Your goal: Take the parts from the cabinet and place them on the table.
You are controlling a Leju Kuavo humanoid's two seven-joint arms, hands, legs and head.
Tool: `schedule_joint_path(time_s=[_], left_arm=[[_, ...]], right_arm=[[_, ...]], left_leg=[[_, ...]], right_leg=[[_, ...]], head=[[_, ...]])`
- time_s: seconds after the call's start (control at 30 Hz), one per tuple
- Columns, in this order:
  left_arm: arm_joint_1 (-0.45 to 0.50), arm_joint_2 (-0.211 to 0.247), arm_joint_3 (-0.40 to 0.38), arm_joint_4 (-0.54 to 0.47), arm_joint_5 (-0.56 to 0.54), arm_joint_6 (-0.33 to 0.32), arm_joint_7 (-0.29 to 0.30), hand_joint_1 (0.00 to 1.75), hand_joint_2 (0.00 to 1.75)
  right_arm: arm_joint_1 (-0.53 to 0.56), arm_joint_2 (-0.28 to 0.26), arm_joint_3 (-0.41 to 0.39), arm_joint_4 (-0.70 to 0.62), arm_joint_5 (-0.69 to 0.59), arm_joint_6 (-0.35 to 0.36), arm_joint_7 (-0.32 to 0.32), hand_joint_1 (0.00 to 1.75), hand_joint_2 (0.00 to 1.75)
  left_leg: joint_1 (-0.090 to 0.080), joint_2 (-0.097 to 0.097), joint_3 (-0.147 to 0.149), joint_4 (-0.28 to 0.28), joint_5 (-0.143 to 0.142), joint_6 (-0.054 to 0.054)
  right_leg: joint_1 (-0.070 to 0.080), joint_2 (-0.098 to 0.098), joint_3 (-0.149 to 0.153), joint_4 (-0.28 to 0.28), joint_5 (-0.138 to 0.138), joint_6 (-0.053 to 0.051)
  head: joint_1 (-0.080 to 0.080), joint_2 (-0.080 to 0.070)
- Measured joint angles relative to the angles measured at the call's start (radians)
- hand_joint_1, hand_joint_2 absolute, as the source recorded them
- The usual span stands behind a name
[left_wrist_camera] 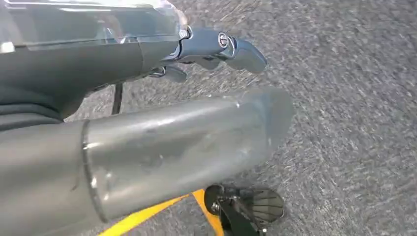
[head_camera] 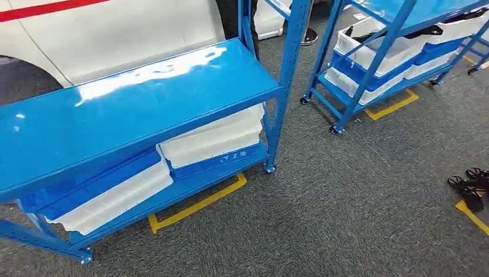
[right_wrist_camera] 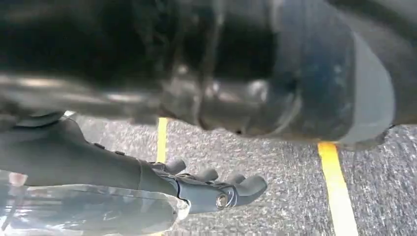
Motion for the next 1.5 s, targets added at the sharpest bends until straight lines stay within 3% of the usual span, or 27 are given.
schedule_joint_path(time_s=[0.03,0.07,0.1,0.23,0.3,0.33,0.4,0.43,0.47,0.53,0.57,0.6,0.73,0.77,0.83,0.9,0.93,1.0,1.07,1.1,1.13,1.23,1.27,1.33,1.37,1.43,1.5], left_arm=[[0.0,0.0,0.0,0.001,0.0,0.0,0.0,0.0,0.0],[0.0,0.0,0.0,0.002,0.0,0.0,0.0,0.0,0.0],[-0.001,0.0,0.0,0.003,0.0,0.0,0.0,0.0,0.0],[-0.001,0.0,0.0,0.003,0.0,0.0,0.0,0.0,0.0],[0.001,0.002,0.0,0.004,0.0,0.0,0.0,0.0,0.0],[-0.002,0.001,0.0,0.005,0.0,0.0,0.0,0.0,0.0],[-0.007,0.002,0.0,0.005,0.0,0.0,0.0,0.0,0.0],[-0.007,0.002,0.0,0.005,0.0,0.0,0.0,0.0,0.0],[-0.005,0.002,0.0,0.005,0.0,0.0,0.0,0.0,0.0],[-0.001,0.002,0.0,0.005,0.001,0.0,0.0,0.0,0.0],[-0.001,0.003,0.0,0.005,0.002,0.0,0.0,0.0,0.0],[-0.003,0.005,0.0,0.005,0.002,0.0,0.0,0.0,0.0],[-0.001,0.01,0.0,0.005,0.003,0.002,0.0,0.0,0.0],[-0.001,0.01,0.0,0.006,0.004,0.002,0.0,0.0,0.0],[-0.002,0.01,0.0,0.01,0.006,0.003,0.0,0.0,0.0],[-0.006,0.01,0.0,0.01,0.008,0.003,0.0,0.0,0.0],[-0.005,0.01,0.0,0.01,0.008,0.003,0.0,0.0,0.0],[-0.003,0.01,0.0,0.013,0.008,0.003,0.0,0.0,0.0],[-0.004,0.01,0.0,0.018,0.009,0.003,0.0,0.0,0.0],[-0.003,0.01,0.0,0.019,0.009,0.003,0.0,0.0,0.0],[-0.005,0.01,0.0,0.02,0.01,0.003,0.0,0.0,0.0],[-0.003,0.01,0.0,0.021,0.009,0.005,-0.002,0.0,0.0],[-0.002,0.013,0.0,0.022,0.009,0.006,-0.003,0.0,0.0],[-0.001,0.014,0.0,0.027,0.01,0.001,-0.006,0.0,0.0],[-0.004,0.014,0.0,0.028,0.01,-0.003,-0.008,0.0,0.0],[-0.006,0.014,0.0,0.029,0.01,-0.013,-0.016,0.0,0.0],[-0.002,0.014,0.0,0.029,0.01,-0.015,-0.018,0.0,0.0]], right_arm=[[0.001,0.0,0.0,0.0,0.0,0.0,0.0,0.0,0.0],[0.003,0.0,0.0,0.0,0.0,0.0,0.0,0.0,0.0],[0.004,0.0,0.0,0.001,0.0,0.0,0.001,0.0,0.0],[0.001,0.0,0.0,0.002,0.0,0.0,0.001,0.0,0.0],[0.004,0.0,0.0,0.002,0.0,0.0,0.001,0.0,0.0],[0.004,0.0,0.0,0.002,0.0,0.0,0.001,0.0,0.0],[0.008,0.002,0.0,0.003,0.0,0.0,0.001,0.0,0.0],[0.008,0.002,0.0,0.003,0.0,0.0,0.001,0.0,0.0],[0.008,0.002,0.0,0.003,0.0,0.0,0.001,0.0,0.0],[0.007,0.002,0.0,0.003,0.002,0.002,0.001,0.0,0.0],[0.007,0.002,0.0,0.003,0.003,0.003,0.001,0.0,0.0],[0.007,0.003,0.0,0.003,0.004,0.003,0.001,0.0,0.0],[-0.002,0.004,0.0,0.003,0.011,0.003,0.002,0.0,0.0],[-0.003,0.004,0.0,0.003,0.012,0.002,0.002,0.0,0.0],[0.001,0.003,0.0,0.003,0.013,0.002,0.003,0.0,0.0],[0.003,0.003,0.0,0.003,0.013,0.003,0.004,0.0,0.0],[0.003,0.003,0.0,0.003,0.013,0.003,0.004,0.0,0.0],[0.003,0.002,0.0,0.003,0.013,0.003,0.003,0.0,0.0],[0.004,0.001,0.0,0.003,0.014,0.003,0.003,0.0,0.0],[0.007,-0.002,0.0,0.003,0.014,0.003,0.003,0.0,0.0],[0.007,-0.003,0.0,0.003,0.014,0.003,0.003,0.0,0.0],[0.004,-0.003,0.0,0.003,0.015,0.003,0.001,0.0,0.0],[0.004,-0.003,0.0,0.003,0.015,0.002,0.001,0.0,0.0],[0.005,-0.003,-0.004,0.003,0.007,-0.005,0.001,0.0,0.0],[0.007,-0.003,-0.006,0.003,0.003,-0.007,0.0,0.0,0.0],[0.011,-0.003,-0.009,0.003,0.003,-0.008,0.0,0.0,0.0],[0.012,-0.003,-0.01,0.003,0.003,-0.008,-0.002,0.0,0.0]], left_leg=[[0.001,-0.014,0.0,0.004,-0.002,-0.003],[0.002,-0.028,-0.001,0.011,-0.006,-0.009],[0.0,-0.034,-0.009,0.014,-0.008,-0.015],[0.007,-0.074,-0.024,0.012,-0.001,-0.042],[0.001,0.012,-0.042,0.06,-0.034,-0.047],[0.004,0.037,-0.075,0.125,-0.074,-0.049],[0.004,0.052,-0.149,0.279,-0.144,-0.052],[0.003,0.054,-0.172,0.327,-0.154,-0.053],[0.003,0.056,-0.168,0.322,-0.138,-0.051],[0.001,0.065,-0.096,0.188,-0.059,-0.042],[-0.003,0.087,-0.043,0.093,-0.019,-0.033],[-0.014,0.149,-0.01,0.023,-0.02,-0.019],[-0.024,0.11,-0.015,0.015,-0.013,-0.004],[-0.01,0.098,0.0,-0.002,0.0,0.004],[-0.008,0.081,-0.002,-0.01,0.009,0.012],[-0.008,0.059,-0.008,-0.009,0.012,0.015],[-0.008,0.047,-0.009,-0.007,0.012,0.015],[-0.006,0.017,-0.009,-0.002,0.011,0.013],[-0.004,-0.012,-0.008,0.009,0.006,0.005],[-0.003,-0.023,-0.013,0.014,0.002,0.0],[-0.007,-0.033,-0.019,0.022,-0.002,-0.008],[-0.003,-0.052,-0.026,0.017,0.005,-0.029],[-0.003,-0.058,-0.03,0.02,0.003,-0.035],[-0.004,0.02,-0.057,0.084,-0.045,-0.038],[-0.003,0.043,-0.101,0.174,-0.091,-0.043],[-0.002,0.055,-0.176,0.332,-0.151,-0.049],[-0.002,0.056,-0.179,0.338,-0.123,-0.048]], right_leg=[[-0.002,0.008,0.04,-0.088,0.051,-0.002],[-0.007,0.045,0.081,-0.186,0.094,-0.004],[-0.009,0.1,0.086,-0.197,0.071,-0.005],[0.004,0.061,0.084,-0.202,0.08,-0.023],[-0.003,0.029,0.089,-0.216,0.087,-0.044],[-0.001,0.015,0.089,-0.215,0.086,-0.05],[0.005,-0.018,0.087,-0.214,0.084,-0.053],[0.008,-0.033,0.086,-0.213,0.083,-0.055],[0.011,-0.047,0.086,-0.211,0.081,-0.056],[0.015,-0.071,0.09,-0.21,0.077,-0.055],[0.017,-0.081,0.095,-0.21,0.074,-0.053],[0.019,-0.091,0.099,-0.21,0.072,-0.05],[0.019,-0.127,0.11,-0.217,0.069,-0.029],[0.022,-0.12,0.113,-0.214,0.064,-0.019],[0.013,-0.021,0.08,-0.138,0.007,-0.009],[0.007,-0.002,-0.001,0.027,-0.071,-0.003],[0.006,-0.001,-0.03,0.084,-0.084,0.0],[0.0,0.0,-0.024,0.053,-0.029,0.004],[-0.007,0.018,0.052,-0.118,0.072,0.004],[-0.011,0.062,0.081,-0.191,0.089,0.001],[-0.007,0.079,0.082,-0.196,0.08,0.0],[0.001,0.05,0.079,-0.195,0.084,-0.016],[-0.009,0.039,0.081,-0.205,0.089,-0.025],[-0.009,0.025,0.082,-0.21,0.09,-0.042],[-0.005,0.016,0.081,-0.21,0.084,-0.047],[-0.002,-0.001,0.082,-0.209,0.079,-0.048],[-0.001,-0.012,0.091,-0.209,0.072,-0.045]], head=[[0.0,0.0],[0.0,0.0],[0.0,0.0],[0.0,0.0],[-0.002,0.0],[-0.003,0.0],[-0.003,0.0],[-0.003,0.0],[-0.003,0.0],[-0.003,0.0],[-0.003,0.0],[-0.003,0.0],[-0.003,0.0],[-0.003,0.0],[-0.002,0.0],[-0.002,0.0],[-0.002,0.0],[-0.002,0.0],[-0.002,0.0],[-0.002,0.0],[-0.002,0.0],[-0.002,0.0],[-0.002,0.0],[-0.003,0.0],[-0.003,0.0],[-0.003,0.0],[-0.003,0.0]])
